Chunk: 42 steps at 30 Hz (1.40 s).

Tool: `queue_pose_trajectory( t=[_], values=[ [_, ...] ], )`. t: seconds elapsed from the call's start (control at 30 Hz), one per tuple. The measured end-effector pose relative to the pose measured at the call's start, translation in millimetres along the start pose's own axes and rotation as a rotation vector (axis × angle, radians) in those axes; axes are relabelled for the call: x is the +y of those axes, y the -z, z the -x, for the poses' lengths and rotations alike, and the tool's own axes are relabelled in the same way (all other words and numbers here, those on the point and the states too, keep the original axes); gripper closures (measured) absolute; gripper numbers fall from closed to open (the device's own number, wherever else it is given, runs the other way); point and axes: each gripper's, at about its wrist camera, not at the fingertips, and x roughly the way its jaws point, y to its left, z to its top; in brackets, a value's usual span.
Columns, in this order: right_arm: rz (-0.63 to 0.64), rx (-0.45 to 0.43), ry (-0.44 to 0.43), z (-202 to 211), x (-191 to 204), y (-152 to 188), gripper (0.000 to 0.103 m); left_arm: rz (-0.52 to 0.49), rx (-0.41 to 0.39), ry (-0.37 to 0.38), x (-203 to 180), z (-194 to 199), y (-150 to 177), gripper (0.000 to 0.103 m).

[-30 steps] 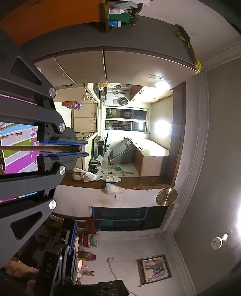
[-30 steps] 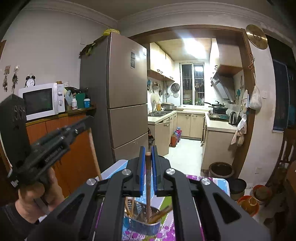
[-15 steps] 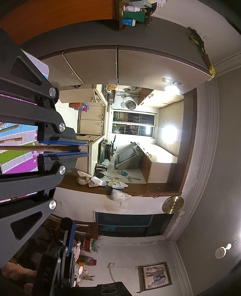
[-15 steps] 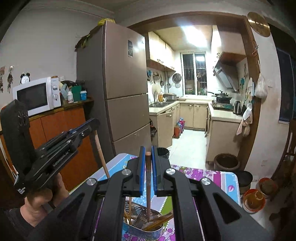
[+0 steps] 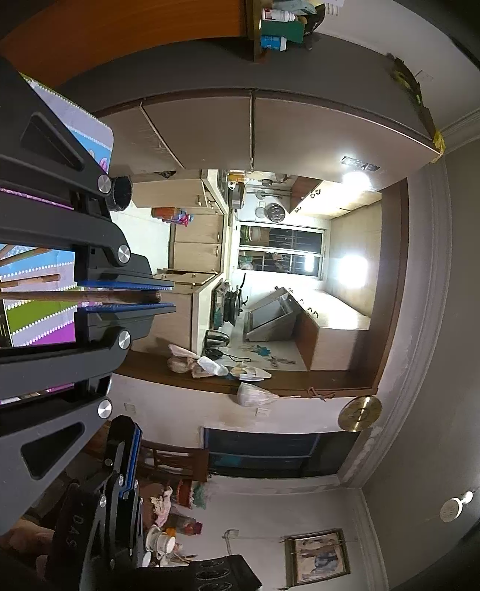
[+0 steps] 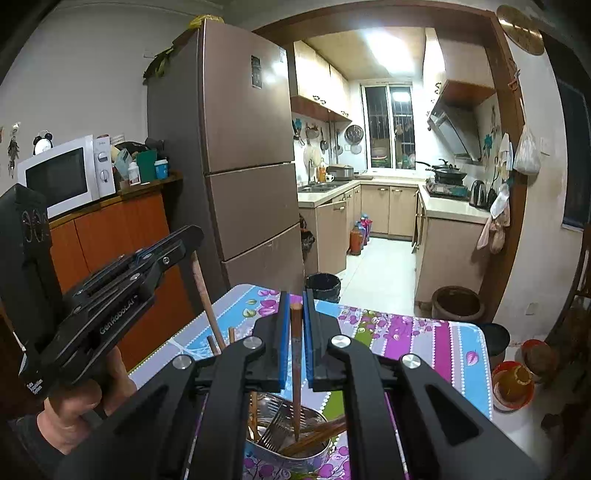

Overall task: Organize utensils
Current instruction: 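Open both tools to release the last chopsticks into the holder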

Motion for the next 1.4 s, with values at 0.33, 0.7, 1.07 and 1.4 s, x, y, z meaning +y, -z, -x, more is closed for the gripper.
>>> queue_pose_trajectory(
  t=[0.33,0.7,1.07,1.4],
  values=[
    [-0.023,0.050,0.002,-15.1,-9.2,7.6,0.098,-0.002,0.053,-0.028,3.4,-12.6,5.0,0.095],
    [-0.042,0.050,0.046,-17.8,-17.7,10.5,0.081,0.024,0.091,-0.064,12.3,-19.8,8.1,0.066],
    [-0.035,0.008,0.052,-5.0,-17.1,16.7,0.065,0.023,0.085,-0.065,11.9,-8.5,15.8,0.046],
    [0.003,-0.104,0.107,38.0,-4.1,48.4,0.012,-0.019,0.026,-0.108,4.0,44.2,33.8,0.030]
  ],
)
